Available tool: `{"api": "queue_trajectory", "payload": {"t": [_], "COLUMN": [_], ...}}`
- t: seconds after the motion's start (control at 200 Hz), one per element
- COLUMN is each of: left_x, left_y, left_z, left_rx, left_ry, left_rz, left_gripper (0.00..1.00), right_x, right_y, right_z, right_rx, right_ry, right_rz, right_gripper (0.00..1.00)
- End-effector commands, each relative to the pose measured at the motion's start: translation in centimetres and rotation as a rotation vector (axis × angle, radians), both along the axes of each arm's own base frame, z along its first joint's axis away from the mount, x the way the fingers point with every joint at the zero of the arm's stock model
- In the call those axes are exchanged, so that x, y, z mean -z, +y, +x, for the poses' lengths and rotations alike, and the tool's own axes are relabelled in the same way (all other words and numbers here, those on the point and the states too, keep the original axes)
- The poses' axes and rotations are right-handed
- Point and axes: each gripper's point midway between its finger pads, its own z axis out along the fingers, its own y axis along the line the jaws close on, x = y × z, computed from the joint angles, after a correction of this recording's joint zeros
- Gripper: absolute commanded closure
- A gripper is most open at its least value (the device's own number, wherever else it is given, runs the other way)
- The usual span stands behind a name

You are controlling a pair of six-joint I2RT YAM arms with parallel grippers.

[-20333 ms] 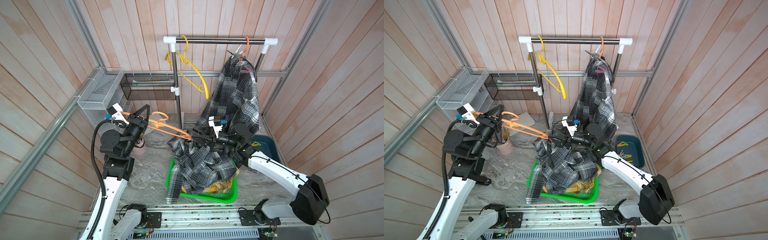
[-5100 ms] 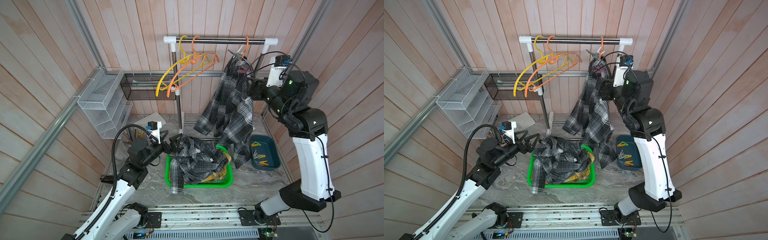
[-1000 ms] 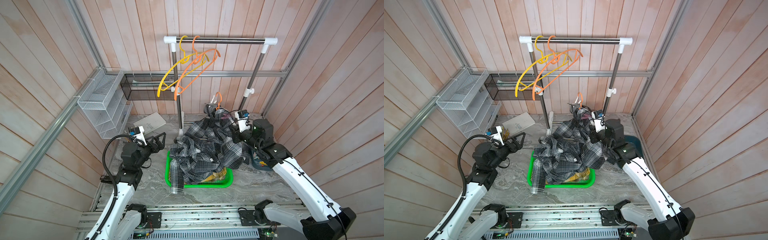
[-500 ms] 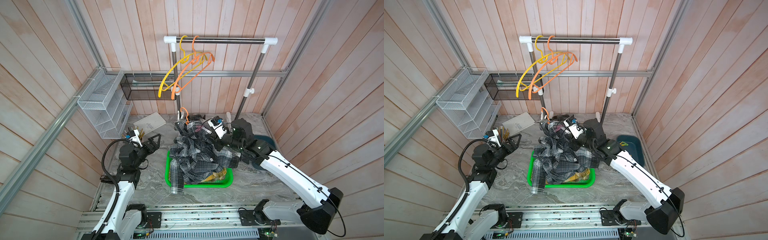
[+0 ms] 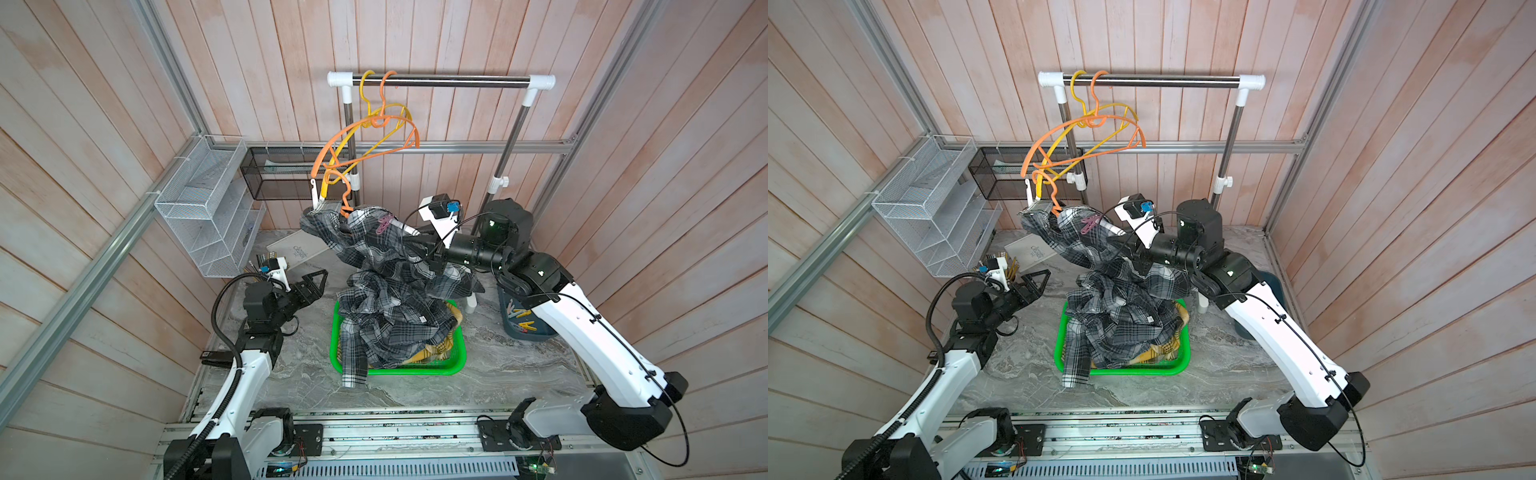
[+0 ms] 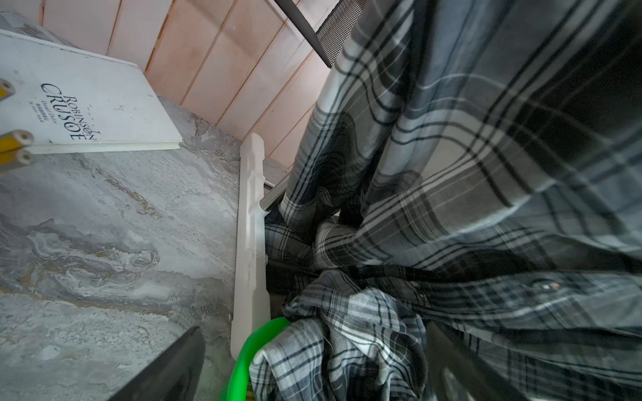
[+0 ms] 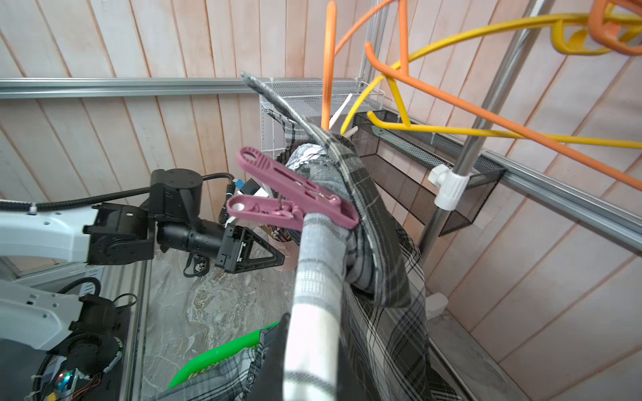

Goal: Remove the clothespins securing long-sleeve shirts to the hanger
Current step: Place the long-sleeve shirt at the bin.

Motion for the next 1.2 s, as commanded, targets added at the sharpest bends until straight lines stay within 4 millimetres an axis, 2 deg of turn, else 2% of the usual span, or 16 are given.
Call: {"api": "queue_trajectory", "payload": {"t": [0.0, 0.43, 0.665, 0.89, 0.97, 1.04, 1.115, 1.196], "left_x": [-1.2, 0.0, -0.5, -0.4, -1.7, -3.2, -4.7, -6.2], "left_y": [-0.1, -0.1, 0.4, 0.8, 0.7, 0.3, -0.3, -0.9], "left_z": [0.7, 3.5, 5.6, 7.5, 8.4, 8.7, 8.6, 7.9], "left_rx": [0.031, 0.044, 0.024, 0.017, 0.018, 0.045, 0.079, 0.112], "left_ry": [-0.046, -0.046, -0.076, -0.085, -0.114, -0.155, -0.196, -0.242], "left_rz": [0.056, 0.098, 0.134, 0.178, 0.178, 0.175, 0.174, 0.168], "left_gripper": [0.00, 0.00, 0.00, 0.01, 0.09, 0.24, 0.44, 0.75], "right_x": [-3.4, -7.9, -8.8, -12.6, -13.3, -13.8, -14.5, -15.0], "right_y": [0.5, 0.5, 1.1, 1.2, 1.4, 1.4, 1.3, 1.2], "right_z": [-2.7, -5.0, -5.5, -6.1, -6.3, -6.3, -6.5, -6.8], "right_rx": [-0.132, -0.247, -0.308, -0.359, -0.383, -0.387, -0.392, -0.403], "right_ry": [-0.080, -0.135, -0.114, -0.158, -0.165, -0.172, -0.183, -0.193], "right_rz": [0.058, 0.158, 0.213, 0.271, 0.286, 0.298, 0.314, 0.330], "right_gripper": [1.00, 1.00, 1.00, 1.00, 1.00, 1.00, 1.00, 1.00]}}
